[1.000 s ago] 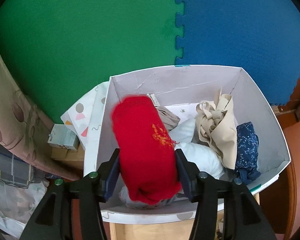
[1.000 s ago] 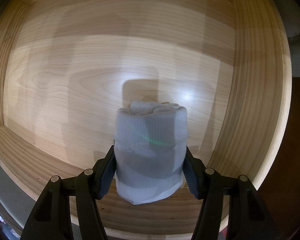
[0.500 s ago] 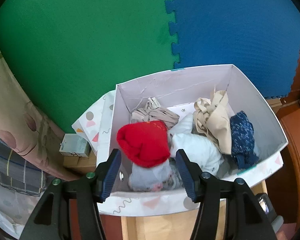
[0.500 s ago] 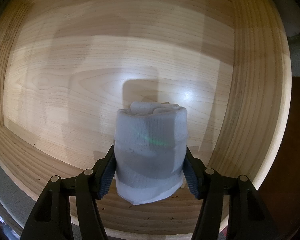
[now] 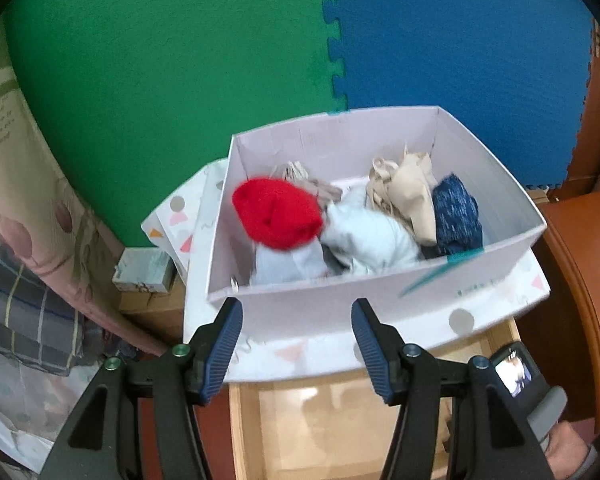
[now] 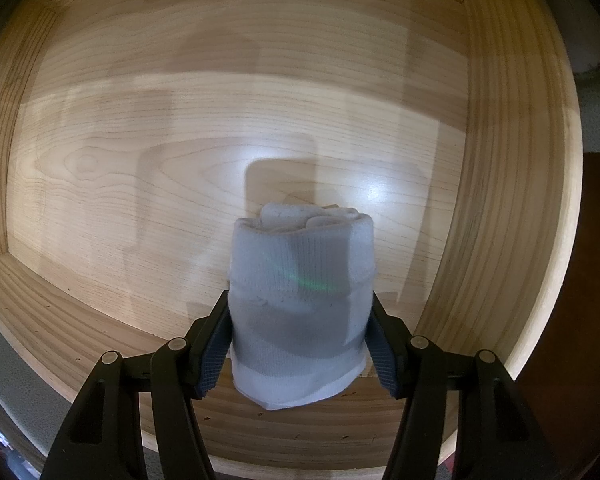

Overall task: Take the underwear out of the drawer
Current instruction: 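Move the empty left gripper back above the empty drawer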

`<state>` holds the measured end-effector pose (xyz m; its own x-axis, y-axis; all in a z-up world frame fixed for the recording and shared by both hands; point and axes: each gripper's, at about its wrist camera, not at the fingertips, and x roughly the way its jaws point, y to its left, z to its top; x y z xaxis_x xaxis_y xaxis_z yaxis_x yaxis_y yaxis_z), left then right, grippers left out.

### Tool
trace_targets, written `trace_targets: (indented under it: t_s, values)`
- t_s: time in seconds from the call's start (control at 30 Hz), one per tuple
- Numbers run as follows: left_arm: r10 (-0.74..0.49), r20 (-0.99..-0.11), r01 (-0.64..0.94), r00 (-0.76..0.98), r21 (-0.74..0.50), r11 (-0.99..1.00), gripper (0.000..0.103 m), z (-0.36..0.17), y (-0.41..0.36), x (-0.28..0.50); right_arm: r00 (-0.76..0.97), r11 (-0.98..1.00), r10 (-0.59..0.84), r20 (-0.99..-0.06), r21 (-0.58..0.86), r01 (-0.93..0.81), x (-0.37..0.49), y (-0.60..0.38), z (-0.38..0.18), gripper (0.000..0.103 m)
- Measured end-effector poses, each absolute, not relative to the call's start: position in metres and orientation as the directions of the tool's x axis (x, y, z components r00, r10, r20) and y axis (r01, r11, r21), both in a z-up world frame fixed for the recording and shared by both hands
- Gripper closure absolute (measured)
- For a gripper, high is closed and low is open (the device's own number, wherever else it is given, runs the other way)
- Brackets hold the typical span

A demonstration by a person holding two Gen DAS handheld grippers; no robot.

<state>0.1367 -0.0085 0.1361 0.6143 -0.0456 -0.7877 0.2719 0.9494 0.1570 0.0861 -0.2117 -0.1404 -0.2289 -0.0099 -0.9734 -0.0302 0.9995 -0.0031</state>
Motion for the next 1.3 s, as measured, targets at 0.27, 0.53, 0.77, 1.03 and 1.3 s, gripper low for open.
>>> trace_targets:
  t_s: [0.27,0.53,0.77,1.03,1.3]
  values:
    - [-0.020,-0.811,0.243,0.584,0.151,0.958,0.045,0.106,0.012,0.110,-0.229,1.000,-0.010,-0.973,-0.003,-0.030,0.086,-0.211,-0.141,0.046]
    - [0.011,-0.826,0.205,0.564,0.153,0.967,0.045,0.063,0.027,0.083,-0.228,1.000,-0.010,-0.974,-0.004,-0.028,0.085,-0.211,-0.141,0.046]
    - [0.018,-0.830,0.189,0.558,0.149,0.971,0.045,0.034,0.030,0.065,-0.228,1.000,-0.011,-0.974,-0.004,-0.029,0.085,-0.210,-0.141,0.046]
    - [0.035,-0.826,0.179,0.562,0.163,0.970,0.045,0.010,0.035,0.052,-0.227,1.000,-0.011,-0.974,-0.005,-0.029,0.085,-0.210,-0.141,0.046]
    - [0.040,-0.825,0.172,0.564,0.165,0.971,0.045,-0.007,0.042,0.044,-0.227,1.000,-0.011,-0.974,-0.005,-0.029,0.085,-0.209,-0.141,0.046]
